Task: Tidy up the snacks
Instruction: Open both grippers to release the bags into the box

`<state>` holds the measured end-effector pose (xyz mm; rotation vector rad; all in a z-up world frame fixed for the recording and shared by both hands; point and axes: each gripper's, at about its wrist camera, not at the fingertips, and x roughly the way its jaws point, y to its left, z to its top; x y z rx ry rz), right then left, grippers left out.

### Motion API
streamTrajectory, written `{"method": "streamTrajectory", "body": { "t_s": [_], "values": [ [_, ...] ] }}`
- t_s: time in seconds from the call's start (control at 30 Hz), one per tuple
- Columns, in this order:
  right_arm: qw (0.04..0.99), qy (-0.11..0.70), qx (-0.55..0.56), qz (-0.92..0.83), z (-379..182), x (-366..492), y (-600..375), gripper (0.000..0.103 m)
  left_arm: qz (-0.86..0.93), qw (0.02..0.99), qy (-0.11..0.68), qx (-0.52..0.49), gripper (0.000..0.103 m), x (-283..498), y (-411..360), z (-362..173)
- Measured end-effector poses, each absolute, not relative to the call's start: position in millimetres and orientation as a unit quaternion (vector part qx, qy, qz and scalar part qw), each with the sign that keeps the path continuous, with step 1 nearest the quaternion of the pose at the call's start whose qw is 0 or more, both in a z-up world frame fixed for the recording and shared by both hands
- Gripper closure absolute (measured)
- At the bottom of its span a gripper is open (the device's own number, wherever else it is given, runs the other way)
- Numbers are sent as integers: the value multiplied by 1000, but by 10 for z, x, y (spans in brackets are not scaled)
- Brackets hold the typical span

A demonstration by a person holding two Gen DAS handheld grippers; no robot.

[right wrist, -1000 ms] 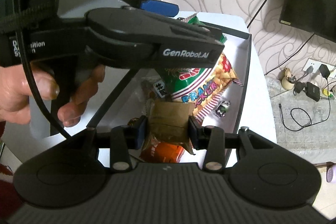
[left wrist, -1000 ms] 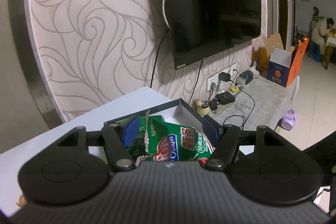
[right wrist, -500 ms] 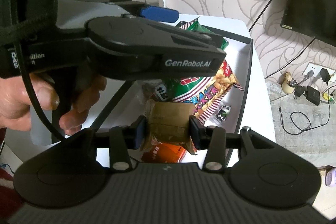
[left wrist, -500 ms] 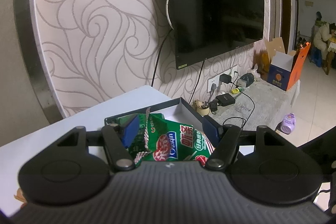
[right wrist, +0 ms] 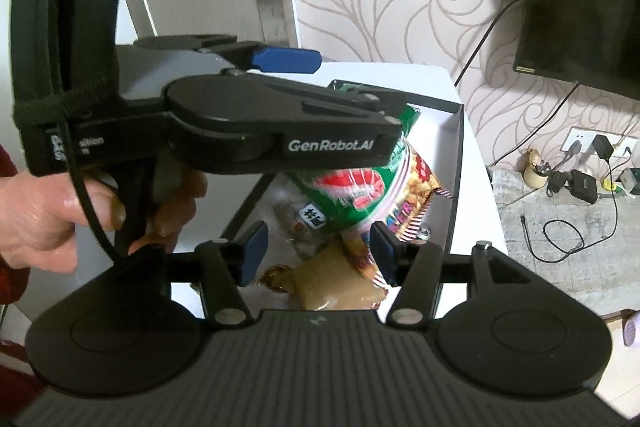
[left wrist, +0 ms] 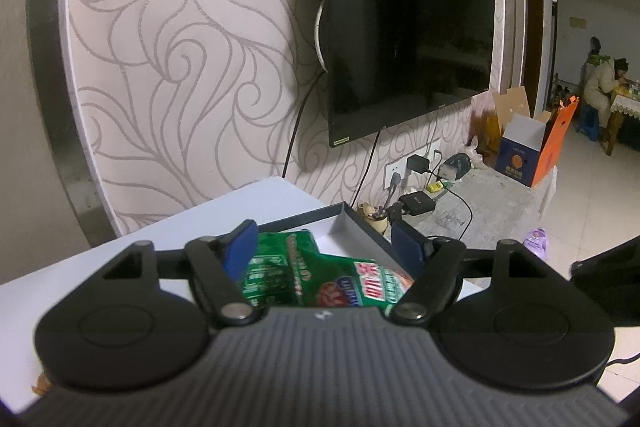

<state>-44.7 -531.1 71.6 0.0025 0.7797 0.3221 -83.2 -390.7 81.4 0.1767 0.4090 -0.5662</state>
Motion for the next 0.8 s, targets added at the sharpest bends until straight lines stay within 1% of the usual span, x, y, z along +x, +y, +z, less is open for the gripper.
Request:
{"method": "streamTrajectory", "body": {
  "t_s": [0.4,0.57,0.8],
  "values": [
    [922,367,40,117,939,-736,-5335,38,-291,933,195,82,28,-857,-3757,890],
    [924,364,65,98,984,-838,-5357,34,-291,934,190,78,28,-895,-3662,943],
    [926,353,96,95,1042,-874,-5272,31,-278,939,189,78,28,-945,-3405,985]
  ]
}}
